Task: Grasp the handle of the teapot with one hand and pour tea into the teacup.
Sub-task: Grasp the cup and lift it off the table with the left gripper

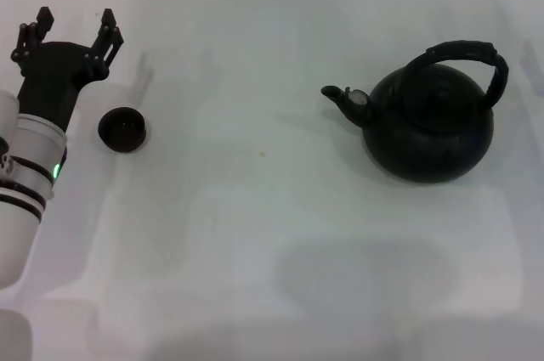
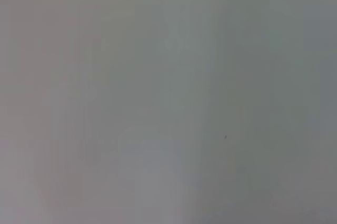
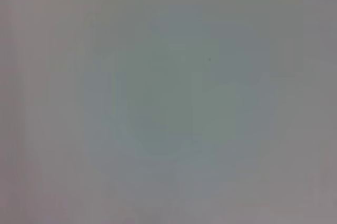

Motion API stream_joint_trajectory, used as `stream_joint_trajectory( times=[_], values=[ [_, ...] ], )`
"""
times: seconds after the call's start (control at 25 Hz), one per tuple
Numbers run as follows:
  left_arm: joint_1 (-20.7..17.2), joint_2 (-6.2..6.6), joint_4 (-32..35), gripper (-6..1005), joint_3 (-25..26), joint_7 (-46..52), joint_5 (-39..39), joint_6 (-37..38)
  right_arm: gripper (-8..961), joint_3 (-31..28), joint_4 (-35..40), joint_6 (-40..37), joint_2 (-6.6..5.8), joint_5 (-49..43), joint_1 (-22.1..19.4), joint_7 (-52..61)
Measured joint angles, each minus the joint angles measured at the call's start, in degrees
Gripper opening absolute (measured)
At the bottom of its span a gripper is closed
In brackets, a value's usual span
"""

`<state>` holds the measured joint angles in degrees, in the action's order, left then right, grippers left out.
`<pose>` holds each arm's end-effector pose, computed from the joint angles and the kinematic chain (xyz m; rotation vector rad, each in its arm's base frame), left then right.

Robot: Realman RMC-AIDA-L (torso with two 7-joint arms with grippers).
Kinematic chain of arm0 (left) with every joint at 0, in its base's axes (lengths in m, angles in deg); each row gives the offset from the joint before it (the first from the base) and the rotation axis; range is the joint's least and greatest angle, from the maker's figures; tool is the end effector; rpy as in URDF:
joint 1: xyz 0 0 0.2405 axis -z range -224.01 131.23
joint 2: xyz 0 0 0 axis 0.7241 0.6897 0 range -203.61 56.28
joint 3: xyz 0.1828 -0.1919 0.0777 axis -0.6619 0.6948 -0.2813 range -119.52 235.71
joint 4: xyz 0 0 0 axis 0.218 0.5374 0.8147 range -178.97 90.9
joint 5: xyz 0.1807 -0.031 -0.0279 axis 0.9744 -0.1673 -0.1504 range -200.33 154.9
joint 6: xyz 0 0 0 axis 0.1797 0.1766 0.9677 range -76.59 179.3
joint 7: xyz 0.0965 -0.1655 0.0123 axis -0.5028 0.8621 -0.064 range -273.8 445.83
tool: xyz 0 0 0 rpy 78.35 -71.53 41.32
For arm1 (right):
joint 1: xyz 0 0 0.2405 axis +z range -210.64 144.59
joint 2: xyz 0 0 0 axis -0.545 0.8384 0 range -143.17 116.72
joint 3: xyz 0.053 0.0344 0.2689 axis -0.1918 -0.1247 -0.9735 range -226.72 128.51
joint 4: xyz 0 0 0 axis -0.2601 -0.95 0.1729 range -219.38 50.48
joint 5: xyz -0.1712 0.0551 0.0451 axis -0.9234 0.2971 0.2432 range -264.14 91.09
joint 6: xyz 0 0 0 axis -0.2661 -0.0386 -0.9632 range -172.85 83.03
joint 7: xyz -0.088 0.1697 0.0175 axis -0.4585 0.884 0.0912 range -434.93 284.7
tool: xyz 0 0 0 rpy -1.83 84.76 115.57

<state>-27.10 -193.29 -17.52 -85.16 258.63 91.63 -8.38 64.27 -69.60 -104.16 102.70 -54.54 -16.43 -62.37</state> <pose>-0.3039 0.3533 -0.0575 -1.6057 -0.6383 -0.6548 0.3781 0.3480 0.0135 -1.5130 0.6882 0.6064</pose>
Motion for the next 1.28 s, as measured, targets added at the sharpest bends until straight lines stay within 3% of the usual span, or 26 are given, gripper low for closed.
stream_joint_trajectory(
  times=[0.76, 1.0, 1.12, 1.28],
  values=[
    [-0.3, 0.00, 0.8, 862, 0.1, 0.0, 0.1, -0.5, 863, -0.1, 0.0, 0.1, 0.00, 0.0, 0.0, 0.0],
    [-0.4, 0.34, 4.0, 862, 0.2, 0.0, 0.0, -0.2, 860, -0.1, 0.0, 0.1, 0.00, 0.0, -0.1, 0.0],
    [-0.3, 0.87, 7.5, 861, 3.7, -0.1, -0.1, 4.4, 859, -0.2, -0.1, 0.1, 0.00, 0.0, -0.1, 0.0],
    [0.6, 1.97, 13.1, 861, 13.3, -0.1, 0.6, 19.0, 857, -0.2, -0.5, 0.1, 0.00, 0.0, 0.2, 0.0]
  ],
)
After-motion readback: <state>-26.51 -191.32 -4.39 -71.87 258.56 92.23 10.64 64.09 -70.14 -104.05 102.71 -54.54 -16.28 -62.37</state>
